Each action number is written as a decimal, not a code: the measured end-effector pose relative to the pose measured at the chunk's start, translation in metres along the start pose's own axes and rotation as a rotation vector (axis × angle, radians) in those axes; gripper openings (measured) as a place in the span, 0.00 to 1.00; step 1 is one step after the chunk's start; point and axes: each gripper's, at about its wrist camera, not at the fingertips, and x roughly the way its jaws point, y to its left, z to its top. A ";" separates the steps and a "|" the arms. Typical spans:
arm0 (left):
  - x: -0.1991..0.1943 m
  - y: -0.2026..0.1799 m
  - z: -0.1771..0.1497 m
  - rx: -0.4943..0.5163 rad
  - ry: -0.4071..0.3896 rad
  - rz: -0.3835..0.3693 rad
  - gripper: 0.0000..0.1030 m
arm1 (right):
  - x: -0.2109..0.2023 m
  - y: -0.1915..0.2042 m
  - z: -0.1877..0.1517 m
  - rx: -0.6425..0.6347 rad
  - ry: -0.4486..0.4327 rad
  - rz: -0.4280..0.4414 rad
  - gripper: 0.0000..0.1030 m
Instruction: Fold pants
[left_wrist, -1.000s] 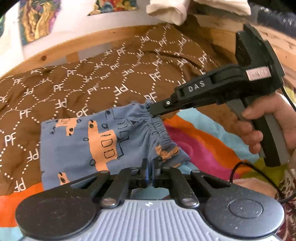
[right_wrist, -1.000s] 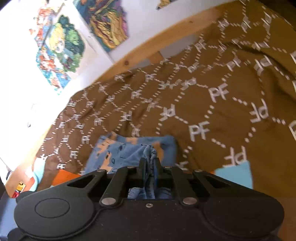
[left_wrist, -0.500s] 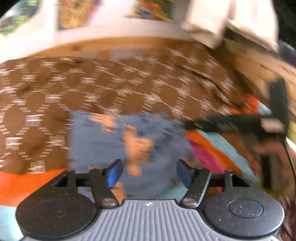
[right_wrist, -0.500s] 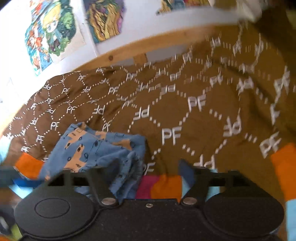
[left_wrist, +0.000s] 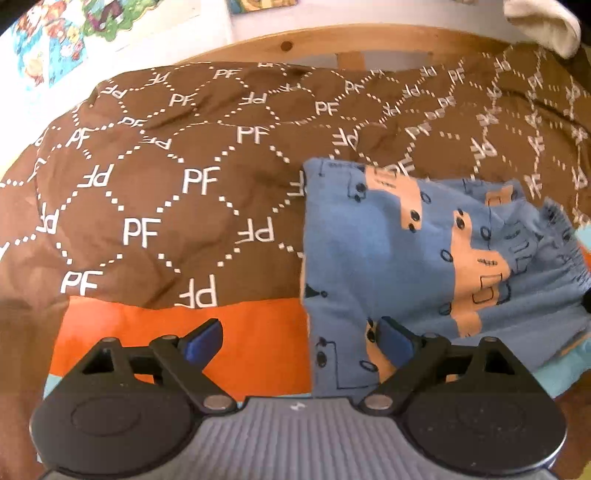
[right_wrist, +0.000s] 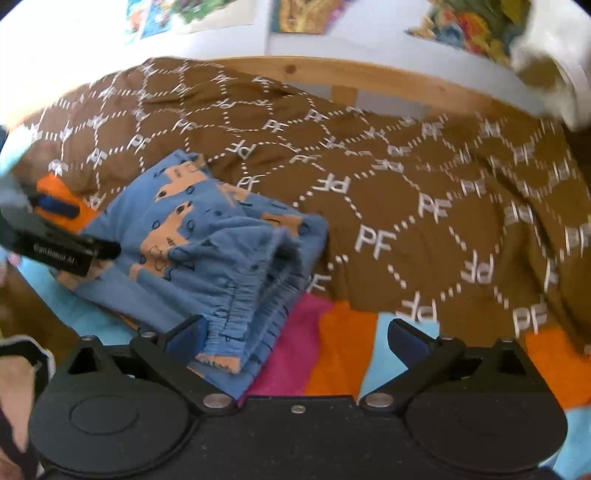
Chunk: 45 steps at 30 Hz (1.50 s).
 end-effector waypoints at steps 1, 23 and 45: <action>-0.004 0.003 0.002 -0.007 -0.011 0.001 0.90 | -0.005 -0.001 0.001 0.010 -0.025 0.004 0.99; 0.051 0.000 0.068 0.038 -0.032 0.020 0.99 | 0.043 -0.014 0.022 0.078 -0.109 -0.118 0.99; 0.000 -0.003 -0.002 0.025 0.085 -0.045 1.00 | 0.019 -0.006 0.009 0.043 0.144 0.061 0.99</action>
